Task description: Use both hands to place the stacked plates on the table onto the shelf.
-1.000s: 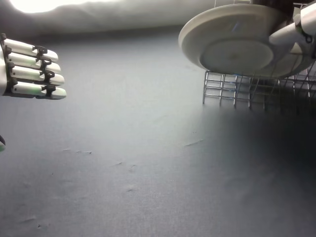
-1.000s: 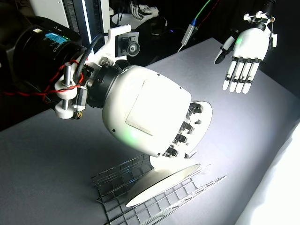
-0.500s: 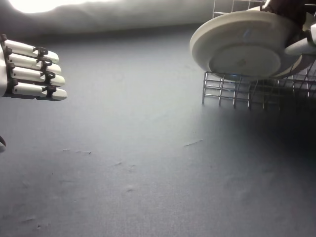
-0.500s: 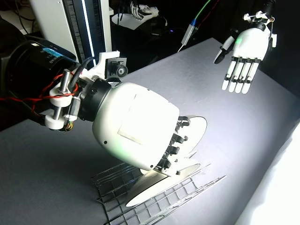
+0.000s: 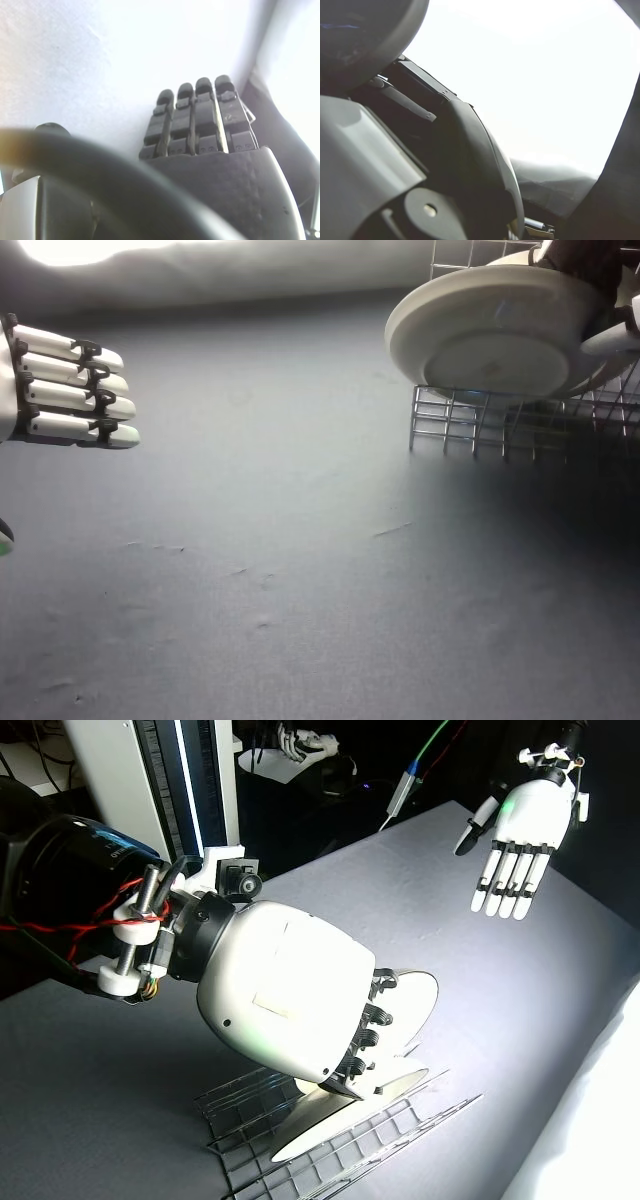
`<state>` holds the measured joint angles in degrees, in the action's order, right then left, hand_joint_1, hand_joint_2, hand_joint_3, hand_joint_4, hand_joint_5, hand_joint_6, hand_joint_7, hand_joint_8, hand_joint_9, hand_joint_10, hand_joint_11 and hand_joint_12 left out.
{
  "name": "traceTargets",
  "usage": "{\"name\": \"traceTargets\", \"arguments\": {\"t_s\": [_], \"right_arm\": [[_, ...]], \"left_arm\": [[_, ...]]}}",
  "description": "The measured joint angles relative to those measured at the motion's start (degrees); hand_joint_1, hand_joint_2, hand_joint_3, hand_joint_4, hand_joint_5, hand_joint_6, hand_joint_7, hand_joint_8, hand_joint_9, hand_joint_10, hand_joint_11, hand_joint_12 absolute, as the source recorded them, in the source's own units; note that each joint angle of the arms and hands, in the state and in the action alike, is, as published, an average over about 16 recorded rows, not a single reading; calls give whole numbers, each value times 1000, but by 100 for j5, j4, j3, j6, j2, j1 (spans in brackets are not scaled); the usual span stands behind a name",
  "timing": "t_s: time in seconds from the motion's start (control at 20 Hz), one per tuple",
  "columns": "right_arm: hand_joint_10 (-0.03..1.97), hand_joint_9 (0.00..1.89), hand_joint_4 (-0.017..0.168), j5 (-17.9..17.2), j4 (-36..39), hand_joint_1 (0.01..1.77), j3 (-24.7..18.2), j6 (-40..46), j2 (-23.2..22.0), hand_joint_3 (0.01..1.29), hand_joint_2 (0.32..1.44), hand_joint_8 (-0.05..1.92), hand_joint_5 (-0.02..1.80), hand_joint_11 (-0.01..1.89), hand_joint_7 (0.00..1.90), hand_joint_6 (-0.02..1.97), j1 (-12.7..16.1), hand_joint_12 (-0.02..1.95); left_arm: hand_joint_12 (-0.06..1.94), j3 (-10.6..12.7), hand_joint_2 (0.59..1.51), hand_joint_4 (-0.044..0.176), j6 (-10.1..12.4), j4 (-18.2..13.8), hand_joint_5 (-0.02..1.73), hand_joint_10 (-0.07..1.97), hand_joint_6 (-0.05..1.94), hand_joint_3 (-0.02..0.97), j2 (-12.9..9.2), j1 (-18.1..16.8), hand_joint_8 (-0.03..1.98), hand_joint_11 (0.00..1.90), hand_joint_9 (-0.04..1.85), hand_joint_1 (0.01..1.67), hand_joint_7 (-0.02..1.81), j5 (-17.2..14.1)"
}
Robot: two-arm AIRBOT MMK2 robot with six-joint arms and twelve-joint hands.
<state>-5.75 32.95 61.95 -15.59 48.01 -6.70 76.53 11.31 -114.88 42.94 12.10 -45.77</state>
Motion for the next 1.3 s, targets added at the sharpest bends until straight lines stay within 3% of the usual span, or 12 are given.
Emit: {"name": "traceTargets", "arguments": {"t_s": [0.6, 0.8, 1.05, 1.3], "right_arm": [[109, 785, -2, -213, 336, 1191, 47, -75, -1, 12, 1012, 166, 735, 343, 817, 210, 0, 1169], [19, 699, -1, -440, 512, 1135, 26, -78, -1, 12, 1028, 14, 648, 219, 715, 31, 2, 1217], [8, 590, 0, -1006, 1087, 1061, -23, -99, 13, 13, 1038, 21, 544, 126, 612, 25, -38, 1217], [8, 443, 2, -1856, 1906, 950, -74, -224, 53, 13, 1041, 20, 400, 59, 464, 24, -201, 1086]], "left_arm": [[6, -143, 1137, -1, 424, 109, 14, 7, 5, 11, -32, 56, -1, 14, 17, 21, 19, -339], [6, -226, 1137, -1, 561, 215, 14, 7, 5, 11, -49, 146, -1, 14, 17, 21, 20, -465], [6, -304, 1139, -1, 650, 376, 15, 7, 5, 11, -62, 267, -2, 14, 17, 22, 20, -557], [7, -297, 1140, -1, 677, 505, 14, 7, 5, 11, -63, 446, -2, 14, 16, 22, 18, -584]]}}
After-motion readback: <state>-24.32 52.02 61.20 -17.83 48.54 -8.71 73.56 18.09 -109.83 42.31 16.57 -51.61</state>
